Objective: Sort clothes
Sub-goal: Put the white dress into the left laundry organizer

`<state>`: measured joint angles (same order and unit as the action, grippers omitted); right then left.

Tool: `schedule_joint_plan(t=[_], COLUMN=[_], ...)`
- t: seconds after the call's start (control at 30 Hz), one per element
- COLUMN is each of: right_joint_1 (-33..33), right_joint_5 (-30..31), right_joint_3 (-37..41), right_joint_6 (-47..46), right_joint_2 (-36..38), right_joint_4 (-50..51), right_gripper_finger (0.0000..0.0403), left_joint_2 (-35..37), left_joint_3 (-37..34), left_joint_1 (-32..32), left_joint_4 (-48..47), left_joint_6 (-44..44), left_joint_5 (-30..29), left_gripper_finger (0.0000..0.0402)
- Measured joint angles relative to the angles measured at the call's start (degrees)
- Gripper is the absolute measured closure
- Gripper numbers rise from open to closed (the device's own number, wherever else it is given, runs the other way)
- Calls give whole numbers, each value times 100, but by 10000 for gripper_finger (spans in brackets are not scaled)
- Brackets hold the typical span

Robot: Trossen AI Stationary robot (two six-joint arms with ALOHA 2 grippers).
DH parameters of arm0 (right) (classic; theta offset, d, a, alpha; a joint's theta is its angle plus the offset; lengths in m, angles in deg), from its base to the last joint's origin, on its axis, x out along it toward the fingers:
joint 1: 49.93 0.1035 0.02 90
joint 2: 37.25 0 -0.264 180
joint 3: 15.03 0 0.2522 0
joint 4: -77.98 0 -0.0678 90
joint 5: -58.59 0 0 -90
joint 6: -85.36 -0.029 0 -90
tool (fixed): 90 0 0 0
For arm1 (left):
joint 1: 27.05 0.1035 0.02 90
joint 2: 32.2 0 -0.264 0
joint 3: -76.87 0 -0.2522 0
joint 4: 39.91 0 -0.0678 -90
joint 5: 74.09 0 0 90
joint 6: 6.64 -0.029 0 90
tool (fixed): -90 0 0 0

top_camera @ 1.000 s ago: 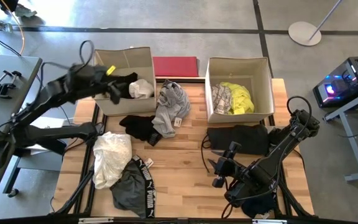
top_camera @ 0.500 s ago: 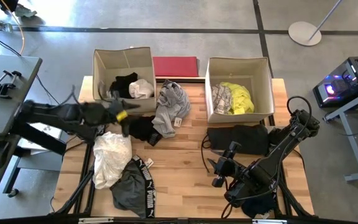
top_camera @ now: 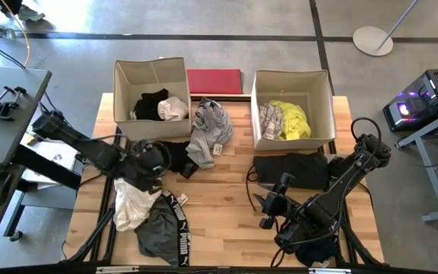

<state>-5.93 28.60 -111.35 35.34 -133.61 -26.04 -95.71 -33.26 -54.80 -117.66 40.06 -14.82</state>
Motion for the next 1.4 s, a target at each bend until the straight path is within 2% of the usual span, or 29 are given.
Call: schedule_joint_plan(t=[0.07, 0.13, 0.2, 0.37, 0.53, 0.6, 0.67, 0.9, 1.13, 1.23, 1.4], right_joint_1=[0, 0, 0, 0, 0, 0, 0, 0, -2, -2, -2], right_joint_5=[0, -2, -4, -7, -9, -9, -18, 9, 22, 25, 20], right_joint_3=[-2, 0, -2, -2, -2, -2, -2, -4, -4, -4, -4], right_joint_6=[-2, -2, -2, 14, 55, 50, -1, 17, 233, 242, 248], right_joint_2=[0, 0, 0, 0, -2, -2, -2, -220, -603, -703, -730], right_joint_4=[-2, -17, -17, -15, -17, -19, -20, -22, -40, -56, -76], right_gripper_finger=[258, 258, 258, 258, 258, 258, 258, 258, 258, 258, 258], left_joint_2=[-178, -327, -483, -709, -636, -597, -596, -596, -596, -601, -913], left_joint_3=[-106, -229, -284, -157, -93, -89, -91, -366, -1133, -1677, -2055], left_joint_1=[-1, 31, 170, 444, 590, 564, 442, -175, -676, -735, -637], left_joint_4=[-206, -112, 12, 113, 31, -158, -344, -297, -776, -309, 290], left_joint_6=[499, 853, 806, 226, 44, 208, 345, 714, 1363, 1591, 1618], left_joint_5=[212, 75, -83, 802, 1707, 2163, 2367, 2481, 2525, 2323, 2055], left_gripper_finger=[282, 282, 282, 261, 205, 180, 156, 103, 101, 103, 112])
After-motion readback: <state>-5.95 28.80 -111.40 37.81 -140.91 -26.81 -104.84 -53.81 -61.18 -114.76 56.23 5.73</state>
